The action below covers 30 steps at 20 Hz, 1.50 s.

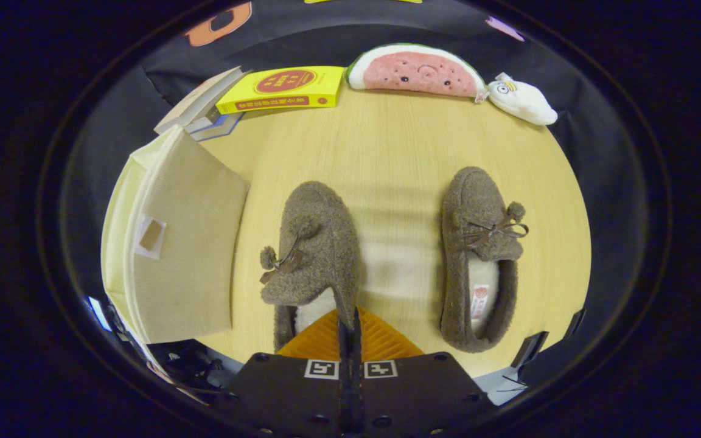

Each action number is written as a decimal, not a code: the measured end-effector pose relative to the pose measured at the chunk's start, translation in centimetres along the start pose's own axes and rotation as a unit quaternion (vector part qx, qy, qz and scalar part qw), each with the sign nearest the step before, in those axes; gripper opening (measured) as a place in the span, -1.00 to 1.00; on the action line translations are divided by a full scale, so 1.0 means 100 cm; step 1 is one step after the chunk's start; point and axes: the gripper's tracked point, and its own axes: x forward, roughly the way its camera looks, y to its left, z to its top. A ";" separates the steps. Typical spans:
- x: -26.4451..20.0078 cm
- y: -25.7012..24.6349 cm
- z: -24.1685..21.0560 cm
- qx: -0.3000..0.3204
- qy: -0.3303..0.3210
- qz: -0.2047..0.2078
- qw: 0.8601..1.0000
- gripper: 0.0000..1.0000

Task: Open the storage box then place both shoes into the box .Put the left shoe in first, then the right shoe, with the right side of both shoes facing outward in a uniform manner.

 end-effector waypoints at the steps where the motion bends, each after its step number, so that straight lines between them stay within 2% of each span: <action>1: -0.012 0.005 0.000 0.002 -0.006 0.006 1.000 -0.99; 5: -0.063 0.028 0.005 0.009 -0.039 0.026 0.999 -0.99; 10: -0.123 0.085 0.007 0.014 -0.056 0.082 0.995 -0.99; 14: -0.148 0.135 0.016 0.008 -0.073 0.099 0.992 -0.99; 17: -0.139 0.172 0.021 -0.002 -0.072 0.103 0.992 -0.99; 22: -0.087 0.225 0.023 -0.009 -0.031 0.102 0.994 -0.99; 30: -0.030 0.270 0.052 -0.001 -0.025 0.096 0.995 -0.99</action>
